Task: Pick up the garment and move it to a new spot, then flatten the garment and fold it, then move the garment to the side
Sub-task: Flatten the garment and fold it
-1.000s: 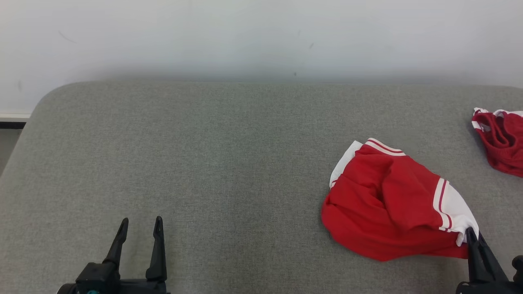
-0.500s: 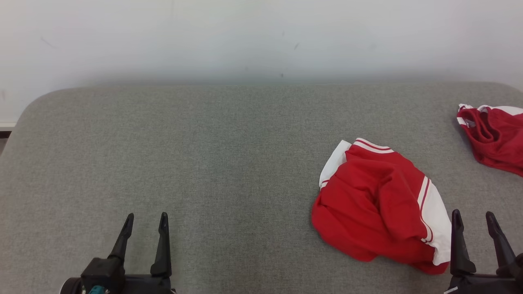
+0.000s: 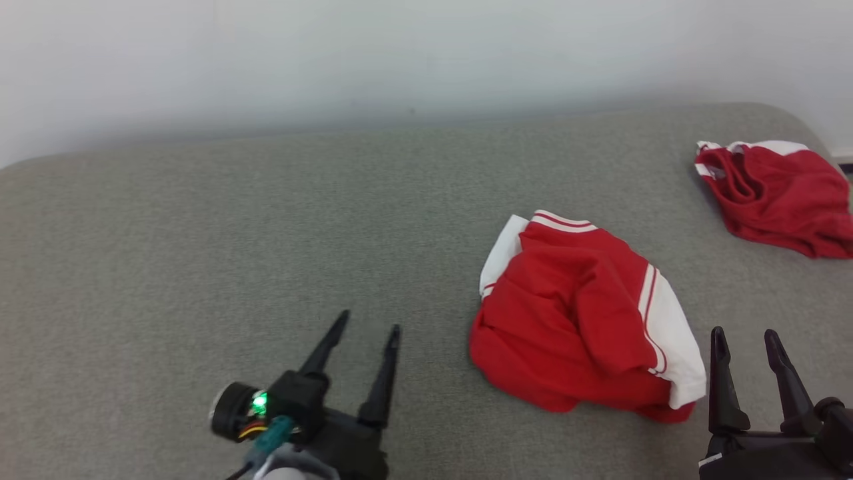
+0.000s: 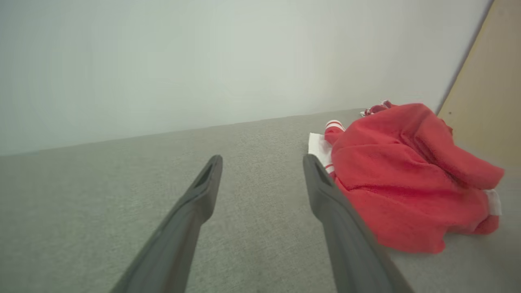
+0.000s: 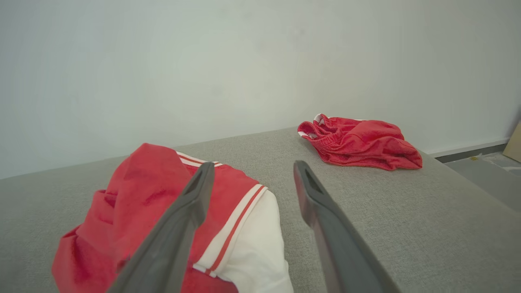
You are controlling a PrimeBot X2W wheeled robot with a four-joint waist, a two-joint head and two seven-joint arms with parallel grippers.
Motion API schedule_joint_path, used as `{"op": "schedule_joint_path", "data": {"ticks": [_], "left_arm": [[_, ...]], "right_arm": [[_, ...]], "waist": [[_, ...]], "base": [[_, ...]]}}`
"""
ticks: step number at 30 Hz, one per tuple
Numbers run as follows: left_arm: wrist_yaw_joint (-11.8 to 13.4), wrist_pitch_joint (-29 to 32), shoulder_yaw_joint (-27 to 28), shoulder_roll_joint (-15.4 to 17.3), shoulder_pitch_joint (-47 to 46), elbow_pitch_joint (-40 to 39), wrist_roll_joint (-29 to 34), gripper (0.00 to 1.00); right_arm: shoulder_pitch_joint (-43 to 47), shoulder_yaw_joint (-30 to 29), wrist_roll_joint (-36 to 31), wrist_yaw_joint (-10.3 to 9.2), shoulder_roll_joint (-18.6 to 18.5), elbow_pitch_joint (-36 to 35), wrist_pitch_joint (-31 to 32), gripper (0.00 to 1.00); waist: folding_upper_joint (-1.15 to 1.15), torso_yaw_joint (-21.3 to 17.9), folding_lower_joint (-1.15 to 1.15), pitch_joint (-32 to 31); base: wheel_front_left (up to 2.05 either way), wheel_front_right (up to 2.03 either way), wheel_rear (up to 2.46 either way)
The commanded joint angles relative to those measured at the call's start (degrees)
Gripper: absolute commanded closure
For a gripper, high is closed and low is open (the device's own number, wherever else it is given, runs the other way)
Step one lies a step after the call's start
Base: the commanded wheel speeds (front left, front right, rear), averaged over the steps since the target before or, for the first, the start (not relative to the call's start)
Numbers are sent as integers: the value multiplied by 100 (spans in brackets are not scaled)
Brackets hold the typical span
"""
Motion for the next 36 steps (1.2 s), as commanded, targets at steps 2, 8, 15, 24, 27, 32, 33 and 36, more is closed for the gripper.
{"op": "schedule_joint_path", "data": {"ticks": [2,8,15,24,27,32,33,36], "left_arm": [[-15,-18,-389,6,-287,236,-136,0],[-20,-17,-1058,6,-810,830,-329,0],[-14,217,-1470,3,-1168,1525,-571,0],[-15,297,-1865,8,-1451,2015,-1158,100],[33,173,-1768,30,-1525,2056,-1208,100],[196,74,-1517,319,-1604,1785,-1217,100],[230,66,-1467,418,-1613,1699,-1211,100],[318,137,-1314,777,-1665,1383,-1191,100]], "right_arm": [[-98,19,32,-15,34,58,-72,0],[-215,28,64,-15,104,188,-180,0],[-304,94,116,-15,158,369,-275,0],[-280,21,58,-15,171,504,-343,0],[-213,-26,31,-15,143,518,-355,0],[-90,-72,11,-15,101,539,-360,0],[-66,-83,12,-15,101,542,-358,0],[-24,-52,29,-15,99,542,-345,0]], "waist": [[0,-377,0,239],[0,-745,0,475],[0,-1004,0,611],[0,-1055,0,511],[0,-903,0,388],[0,-512,0,130],[0,-429,0,81],[0,-248,0,-19]], "base": [[0,0,0],[0,0,0],[0,0,0],[0,0,0],[0,0,0],[0,0,0],[0,0,0],[0,0,0]]}}
